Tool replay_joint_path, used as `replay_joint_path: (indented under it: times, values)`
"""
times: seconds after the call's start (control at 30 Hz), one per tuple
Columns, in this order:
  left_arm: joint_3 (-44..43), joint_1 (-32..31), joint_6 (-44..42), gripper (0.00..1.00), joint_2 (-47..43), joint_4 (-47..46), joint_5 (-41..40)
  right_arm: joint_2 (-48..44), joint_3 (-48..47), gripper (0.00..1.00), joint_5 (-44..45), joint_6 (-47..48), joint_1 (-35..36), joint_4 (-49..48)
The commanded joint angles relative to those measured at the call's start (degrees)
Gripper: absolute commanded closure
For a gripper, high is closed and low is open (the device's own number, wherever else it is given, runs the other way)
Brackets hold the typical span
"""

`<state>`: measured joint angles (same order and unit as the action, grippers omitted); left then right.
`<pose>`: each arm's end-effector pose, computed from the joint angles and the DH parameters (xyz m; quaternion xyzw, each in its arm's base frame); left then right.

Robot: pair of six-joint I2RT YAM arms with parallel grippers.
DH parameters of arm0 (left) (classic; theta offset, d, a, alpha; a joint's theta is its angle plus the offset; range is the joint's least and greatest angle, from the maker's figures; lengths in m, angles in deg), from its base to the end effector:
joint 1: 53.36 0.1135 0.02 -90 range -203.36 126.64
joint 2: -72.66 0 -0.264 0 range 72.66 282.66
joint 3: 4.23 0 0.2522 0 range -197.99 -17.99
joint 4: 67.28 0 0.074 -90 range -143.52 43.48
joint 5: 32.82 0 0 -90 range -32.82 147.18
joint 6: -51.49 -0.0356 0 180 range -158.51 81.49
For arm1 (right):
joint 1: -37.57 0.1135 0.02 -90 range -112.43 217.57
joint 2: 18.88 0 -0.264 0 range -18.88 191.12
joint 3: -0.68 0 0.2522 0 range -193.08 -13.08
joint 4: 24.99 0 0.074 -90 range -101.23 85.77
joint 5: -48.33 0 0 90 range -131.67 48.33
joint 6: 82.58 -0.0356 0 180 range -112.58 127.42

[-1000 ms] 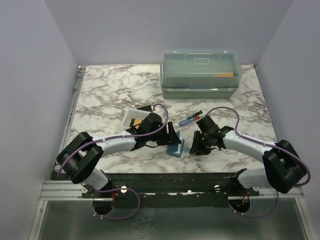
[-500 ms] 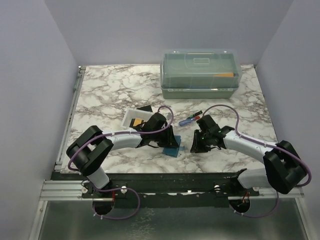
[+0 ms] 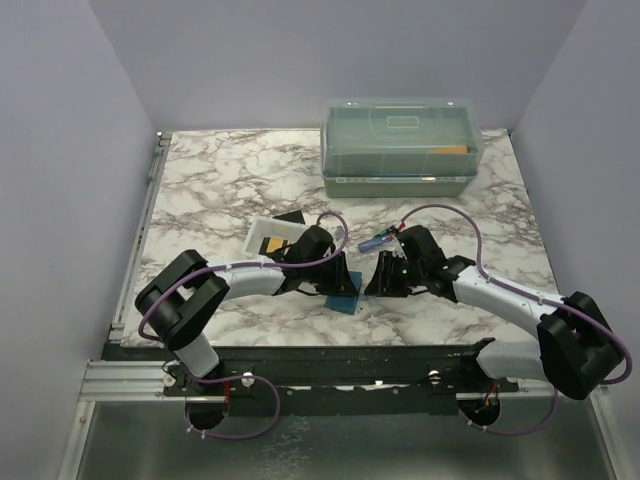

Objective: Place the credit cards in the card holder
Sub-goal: Close the card holder at the center of the board.

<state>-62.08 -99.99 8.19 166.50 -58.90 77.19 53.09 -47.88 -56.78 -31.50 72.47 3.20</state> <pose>0.2099 -0.2399 0.1536 0.0668 0.9078 -0.3876 0.1456 0.1891 0.1432 0.1794 -0.0104 0.9371 0.2951 0.1861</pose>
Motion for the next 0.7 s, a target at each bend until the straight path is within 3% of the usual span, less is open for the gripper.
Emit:
replay_joint_path:
  times: [0.0, 0.27, 0.43, 0.5, 0.67]
  values:
    - [0.19, -0.24, -0.91, 0.73, 1.74, 2.77, -0.06, 2.13, -1.65, 0.6, -3.33, 1.56, 0.35, -2.03]
    - [0.41, -0.25, -0.92, 0.73, 1.61, 2.6, 0.12, 5.15, -2.84, 0.66, -2.0, 3.04, 0.35, -1.44]
    - [0.41, -0.24, -0.93, 0.73, 0.98, 2.59, 0.36, 4.63, -3.19, 0.93, -0.8, 2.96, 0.35, -0.67]
    - [0.5, -0.22, -0.82, 0.7, 0.05, 2.71, 0.38, 3.88, -2.91, 0.99, -0.6, 2.88, 0.35, -0.59]
    - [-0.09, 0.39, -0.03, 0.57, -2.24, 3.1, 2.02, 3.62, -2.43, 1.0, -1.05, 2.88, 0.35, -0.47]
